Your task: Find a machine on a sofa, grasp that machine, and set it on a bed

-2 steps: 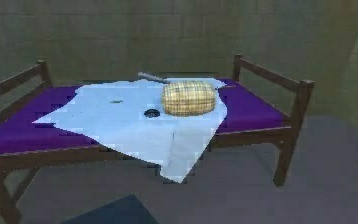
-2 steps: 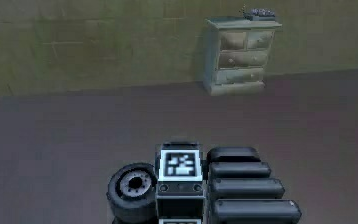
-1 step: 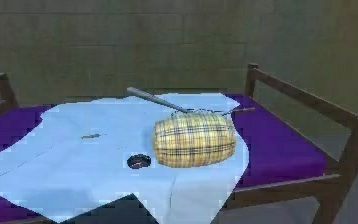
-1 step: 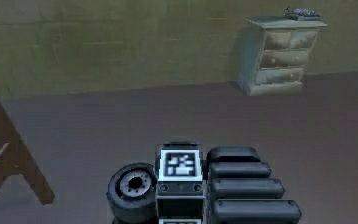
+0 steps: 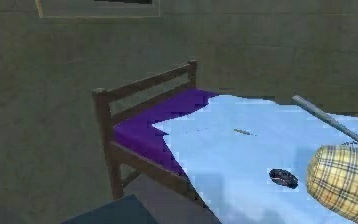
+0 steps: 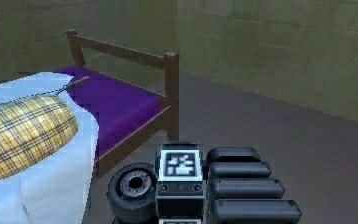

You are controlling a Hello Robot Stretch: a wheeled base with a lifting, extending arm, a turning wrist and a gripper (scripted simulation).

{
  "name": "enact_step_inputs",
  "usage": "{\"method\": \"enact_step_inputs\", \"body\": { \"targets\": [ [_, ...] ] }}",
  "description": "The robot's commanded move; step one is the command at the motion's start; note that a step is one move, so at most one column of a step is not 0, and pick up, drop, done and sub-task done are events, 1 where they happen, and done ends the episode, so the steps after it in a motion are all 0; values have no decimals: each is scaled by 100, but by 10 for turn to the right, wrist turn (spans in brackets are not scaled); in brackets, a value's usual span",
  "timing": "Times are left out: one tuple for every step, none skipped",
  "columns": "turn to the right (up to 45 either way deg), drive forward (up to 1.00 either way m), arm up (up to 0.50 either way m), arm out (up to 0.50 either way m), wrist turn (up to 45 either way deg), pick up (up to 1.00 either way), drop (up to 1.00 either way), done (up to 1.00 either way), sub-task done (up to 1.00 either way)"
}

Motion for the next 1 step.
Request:
{"method": "enact_step_inputs", "body": {
  "targets": [
    [-450,0,0,0,0,0,0,0,0]
  ]
}}
